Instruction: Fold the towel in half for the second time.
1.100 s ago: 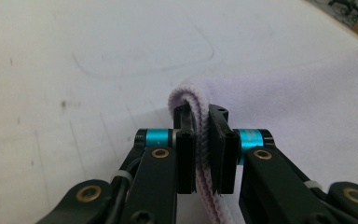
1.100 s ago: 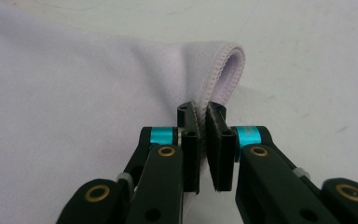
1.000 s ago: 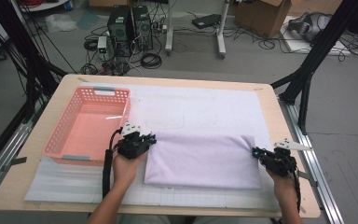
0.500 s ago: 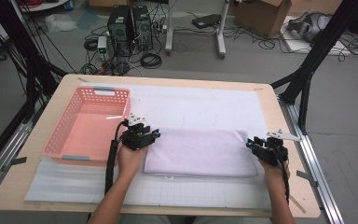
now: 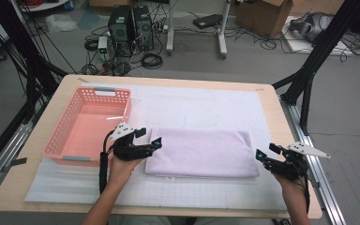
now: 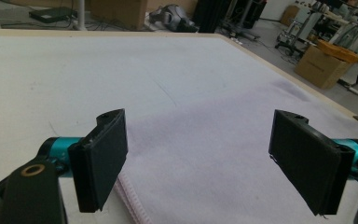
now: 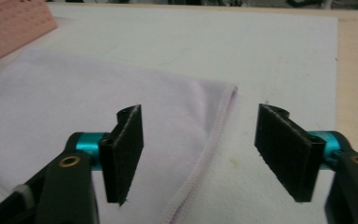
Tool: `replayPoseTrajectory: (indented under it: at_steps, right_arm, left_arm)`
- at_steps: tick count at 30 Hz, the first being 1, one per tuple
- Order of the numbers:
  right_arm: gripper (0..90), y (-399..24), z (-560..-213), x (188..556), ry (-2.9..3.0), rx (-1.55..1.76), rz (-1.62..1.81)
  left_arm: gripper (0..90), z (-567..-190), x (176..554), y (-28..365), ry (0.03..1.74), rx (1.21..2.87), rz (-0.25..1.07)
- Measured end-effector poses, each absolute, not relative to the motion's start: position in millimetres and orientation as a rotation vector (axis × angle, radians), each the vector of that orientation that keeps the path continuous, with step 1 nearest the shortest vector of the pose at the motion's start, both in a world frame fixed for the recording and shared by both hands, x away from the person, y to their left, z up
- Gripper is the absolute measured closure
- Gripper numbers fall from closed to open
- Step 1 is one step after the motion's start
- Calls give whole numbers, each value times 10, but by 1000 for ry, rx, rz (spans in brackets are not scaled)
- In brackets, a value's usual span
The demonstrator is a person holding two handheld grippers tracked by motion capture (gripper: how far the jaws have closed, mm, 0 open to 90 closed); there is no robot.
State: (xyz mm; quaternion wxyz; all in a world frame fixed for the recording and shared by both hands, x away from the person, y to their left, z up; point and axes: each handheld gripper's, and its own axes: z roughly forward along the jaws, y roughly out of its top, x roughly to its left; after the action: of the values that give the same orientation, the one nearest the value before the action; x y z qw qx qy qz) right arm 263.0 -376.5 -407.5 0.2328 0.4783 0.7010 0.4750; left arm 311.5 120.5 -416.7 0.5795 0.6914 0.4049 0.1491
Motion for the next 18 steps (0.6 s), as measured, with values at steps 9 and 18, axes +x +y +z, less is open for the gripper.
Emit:
replayPoseTrajectory:
  at_steps: [9, 18]
  right_arm:
    - [166, -3757, -4054, 2620, 1932, 1266, 1262]
    - [165, -3823, -4066, 2628, 1906, 1297, 1276]
  left_arm:
    - [191, -4097, 2983, 1162, 897, 1607, 360]
    - [193, -4107, 2977, 1114, 882, 1651, 356]
